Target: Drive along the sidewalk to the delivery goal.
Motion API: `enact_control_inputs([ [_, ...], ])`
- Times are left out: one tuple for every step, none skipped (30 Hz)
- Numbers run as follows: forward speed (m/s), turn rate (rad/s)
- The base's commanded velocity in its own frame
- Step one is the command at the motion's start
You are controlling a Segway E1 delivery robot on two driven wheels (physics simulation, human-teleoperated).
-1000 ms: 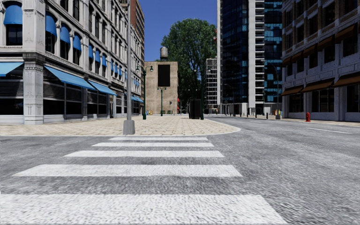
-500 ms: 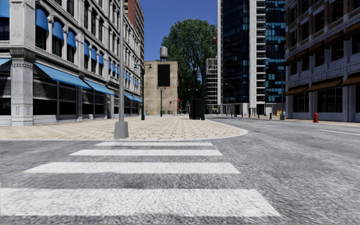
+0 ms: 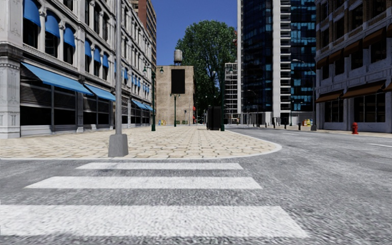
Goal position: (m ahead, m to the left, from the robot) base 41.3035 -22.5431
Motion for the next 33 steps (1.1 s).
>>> enact_control_inputs([
  [2.00,0.00],
  [2.00,0.00],
  [2.00,0.00],
  [2.00,0.00],
  [2.00,0.00],
  [2.00,0.00],
  [2.00,0.00],
  [2.00,0.00],
  [2.00,0.00],
  [2.00,0.00],
  [2.00,0.00],
  [2.00,0.00],
  [2.00,0.00],
  [2.00,0.00],
  [2.00,0.00],
  [2.00,0.00],
  [2.00,0.00],
  [2.00,0.00],
  [2.00,0.00],
  [2.00,0.00],
  [2.00,0.00],
  [2.00,0.00],
  [2.00,0.00],
  [2.00,0.00],
  [2.00,0.00],
  [2.00,0.00],
  [2.00,0.00],
  [2.00,0.00],
  [2.00,0.00],
  [2.00,0.00],
  [2.00,0.00],
  [2.00,0.00],
  [2.00,0.00],
])
